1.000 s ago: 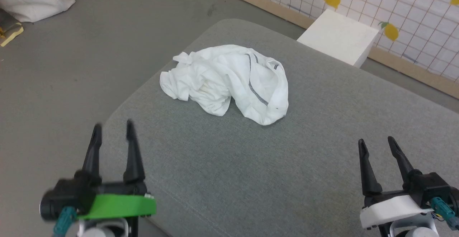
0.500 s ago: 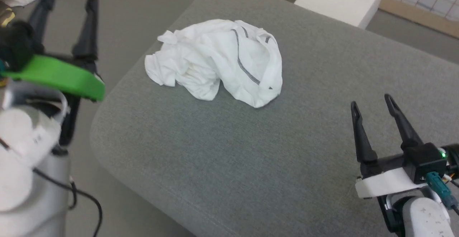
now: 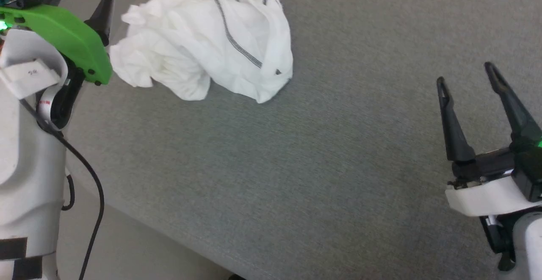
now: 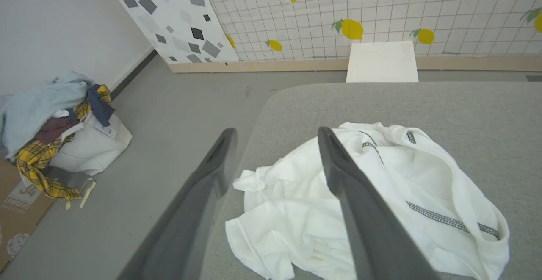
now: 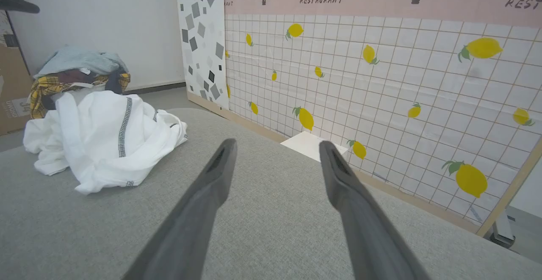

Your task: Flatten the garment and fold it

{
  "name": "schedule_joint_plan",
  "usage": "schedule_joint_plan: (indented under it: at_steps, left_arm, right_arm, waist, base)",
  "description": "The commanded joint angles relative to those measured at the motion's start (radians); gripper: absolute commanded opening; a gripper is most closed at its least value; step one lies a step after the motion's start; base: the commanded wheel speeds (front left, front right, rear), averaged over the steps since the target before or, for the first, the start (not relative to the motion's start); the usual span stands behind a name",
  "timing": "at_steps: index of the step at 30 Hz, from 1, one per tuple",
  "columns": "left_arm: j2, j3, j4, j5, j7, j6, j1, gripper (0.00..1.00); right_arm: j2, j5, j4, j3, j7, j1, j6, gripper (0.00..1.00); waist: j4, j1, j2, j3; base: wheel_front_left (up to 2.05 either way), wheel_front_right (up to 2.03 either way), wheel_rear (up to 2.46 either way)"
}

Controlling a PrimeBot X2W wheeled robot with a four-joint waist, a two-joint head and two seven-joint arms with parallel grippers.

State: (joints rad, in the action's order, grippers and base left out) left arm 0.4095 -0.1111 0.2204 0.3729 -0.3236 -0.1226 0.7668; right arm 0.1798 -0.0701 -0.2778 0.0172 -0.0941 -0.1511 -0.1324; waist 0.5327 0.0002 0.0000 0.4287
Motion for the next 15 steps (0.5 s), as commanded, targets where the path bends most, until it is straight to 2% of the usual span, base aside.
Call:
schedule_joint_plan:
  at_steps: [1,11,15]
  left_arm:
    - [0.001,-0.003,0.017,0.015,-0.006,-0.003,0.022,1.00]
    - [-0.017,-0.077,0.158,0.081,-0.140,-0.006,0.030,1.00]
    - [0.001,-0.093,0.212,0.079,-0.195,0.005,0.018,1.00]
  right_arm:
    - [0.008,0.006,-0.014,-0.003,0.005,-0.019,0.002,1.00]
    - [0.042,0.019,-0.049,-0.019,0.020,-0.033,0.002,1.00]
    - [0.045,0.024,-0.050,-0.008,0.023,-0.046,0.002,1.00]
  waist:
    - [-0.096,-0.0002,0.0000,0.114]
    - [-0.142,-0.0002,0.0000,0.197]
    - [-0.161,-0.0002,0.0000,0.207]
  base:
    - [0.00,0.00,0.00]
    - [0.00,0.00,0.00]
    - [0.00,0.00,0.00]
